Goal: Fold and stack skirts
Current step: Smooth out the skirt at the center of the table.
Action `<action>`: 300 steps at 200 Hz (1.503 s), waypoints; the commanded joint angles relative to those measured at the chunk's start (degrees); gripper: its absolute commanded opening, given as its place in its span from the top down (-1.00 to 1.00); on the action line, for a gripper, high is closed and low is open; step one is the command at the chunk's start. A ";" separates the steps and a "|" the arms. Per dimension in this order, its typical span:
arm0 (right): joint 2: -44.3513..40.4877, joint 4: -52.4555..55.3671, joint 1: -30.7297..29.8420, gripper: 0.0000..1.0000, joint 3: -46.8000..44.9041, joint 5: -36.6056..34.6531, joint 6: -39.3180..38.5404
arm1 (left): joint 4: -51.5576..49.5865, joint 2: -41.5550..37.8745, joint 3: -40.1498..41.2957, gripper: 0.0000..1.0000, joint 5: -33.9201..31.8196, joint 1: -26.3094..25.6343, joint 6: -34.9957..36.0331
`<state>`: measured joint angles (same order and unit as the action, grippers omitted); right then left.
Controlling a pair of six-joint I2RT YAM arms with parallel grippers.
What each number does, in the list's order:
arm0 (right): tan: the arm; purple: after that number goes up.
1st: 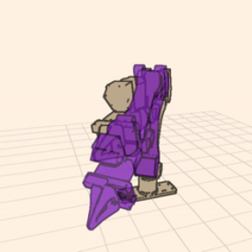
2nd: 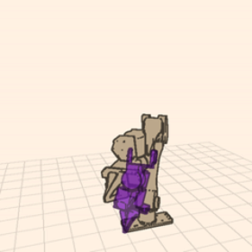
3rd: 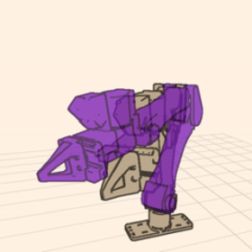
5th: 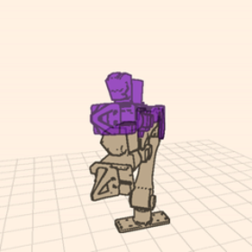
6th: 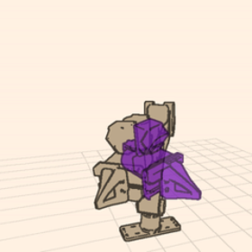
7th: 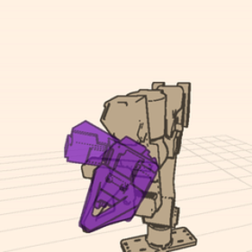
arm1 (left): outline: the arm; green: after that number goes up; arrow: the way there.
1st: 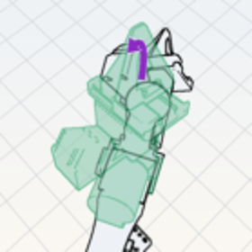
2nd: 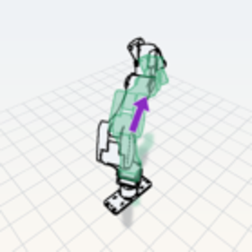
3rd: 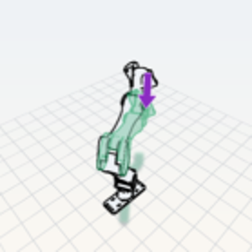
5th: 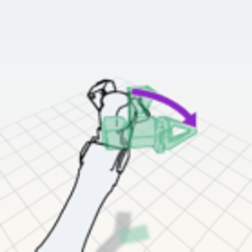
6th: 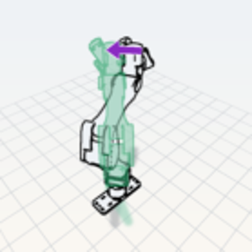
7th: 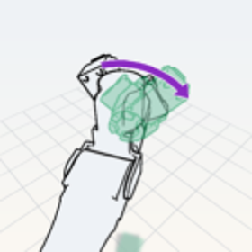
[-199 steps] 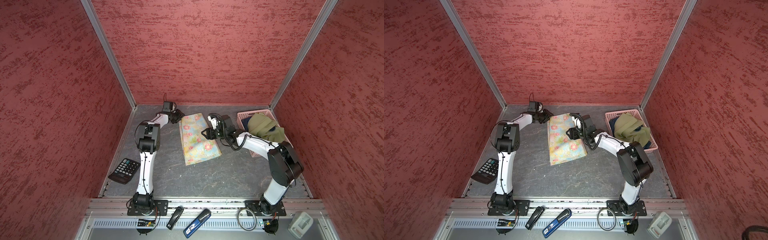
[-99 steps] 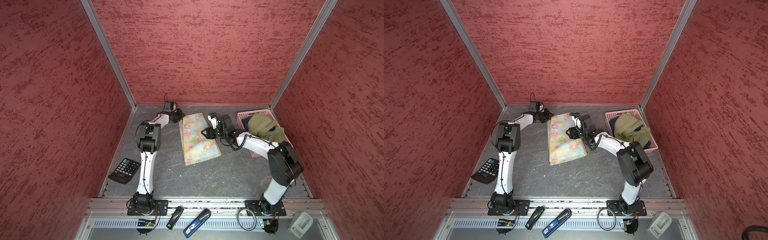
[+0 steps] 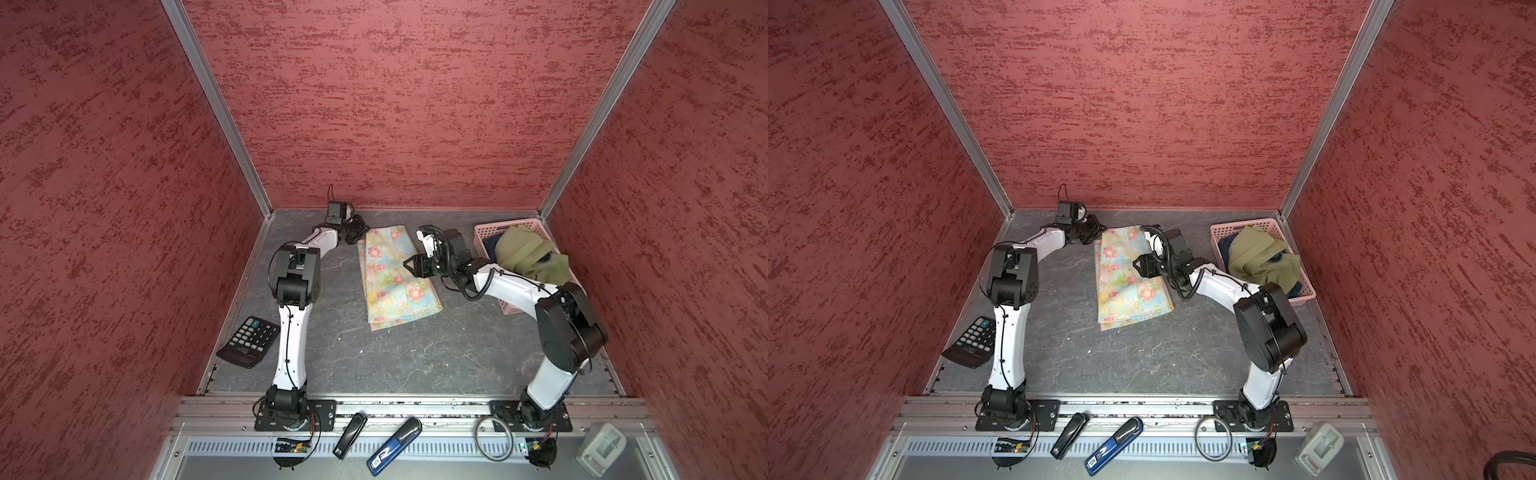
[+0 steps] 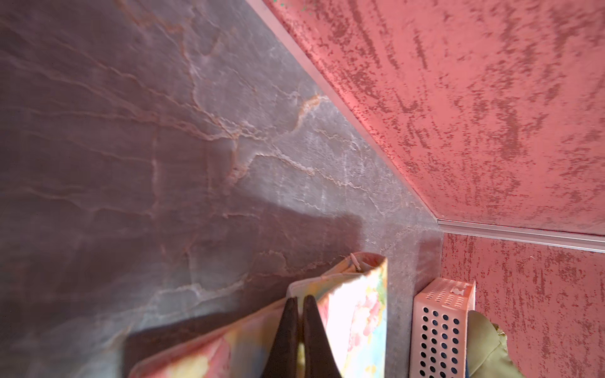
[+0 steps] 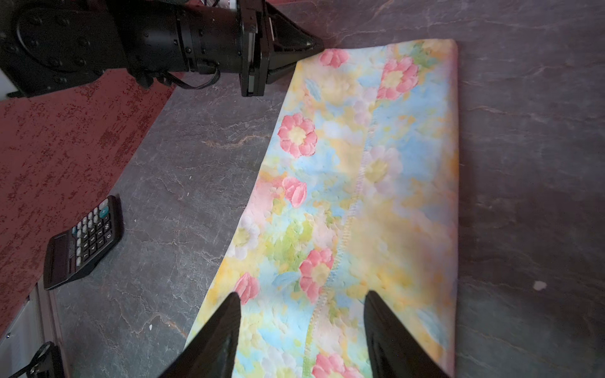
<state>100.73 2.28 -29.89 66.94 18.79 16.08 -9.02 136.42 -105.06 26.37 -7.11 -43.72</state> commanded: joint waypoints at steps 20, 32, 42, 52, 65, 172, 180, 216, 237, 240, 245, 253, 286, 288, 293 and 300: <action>-1.09 -2.21 0.12 -0.21 -2.49 -1.07 -1.76 | 1.57 -6.00 4.62 1.00 -2.16 -0.05 -0.04; -1.39 -1.98 0.02 -0.21 -2.89 -1.79 -2.19 | 1.56 -6.92 5.86 1.00 -2.78 -0.07 0.04; -1.74 -2.09 0.03 -0.21 -3.28 -1.99 -2.45 | 1.50 -7.64 6.76 1.00 -3.32 -0.09 0.10; -2.12 -2.19 0.01 -0.21 -3.69 -2.15 -2.63 | 1.30 -8.17 7.32 1.00 -3.64 0.06 0.26; -2.55 -2.34 0.01 -0.21 -4.08 -2.18 -2.79 | 0.79 -8.63 7.76 1.00 -4.07 0.15 0.46; -5.14 -0.23 -2.51 -0.22 -5.29 -6.67 -7.46 | -3.18 -4.97 8.87 1.00 -7.36 2.38 2.81; -5.09 0.42 -3.57 -0.22 -4.86 -7.81 -8.47 | -3.32 -4.63 9.07 1.00 -7.41 2.44 3.01; -4.63 1.23 -11.15 -0.23 -4.96 -15.46 -12.99 | -2.23 -4.10 10.66 1.00 -7.25 2.51 3.34; -5.09 -1.17 -15.54 -0.24 -7.35 -17.24 -12.65 | -1.95 -4.23 11.32 1.00 -7.16 2.59 3.62; -5.22 -1.60 -16.19 -0.24 -7.82 -17.48 -12.73 | -1.85 -4.32 11.44 1.00 -7.19 2.60 3.50; -5.35 -2.15 -17.28 -0.24 -8.46 -18.01 -12.88 | -1.72 -4.40 11.62 1.00 -7.08 2.63 3.57; -5.45 -2.86 -19.00 -0.25 -9.29 -19.22 -12.96 | -1.46 -4.69 11.81 1.00 -6.96 2.65 3.71; -4.85 -4.63 -23.52 -0.27 -11.61 -22.43 -12.04 | -0.98 -5.94 13.26 1.00 -6.73 2.83 4.04; -4.86 -4.69 -23.65 -0.27 -11.75 -22.62 -12.04 | -0.93 -5.98 13.29 1.00 -6.65 2.88 4.07; -4.85 -4.87 -24.18 -0.27 -12.03 -23.02 -12.03 | -0.92 -6.10 13.39 1.00 -6.52 2.86 4.13; -4.85 -4.92 -24.85 -0.27 -12.32 -23.49 -12.04 | -0.92 -6.16 13.53 1.00 -6.42 2.83 4.22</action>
<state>96.88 0.14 -52.84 55.53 0.30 4.21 -10.35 131.15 -92.66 19.42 -4.49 -40.95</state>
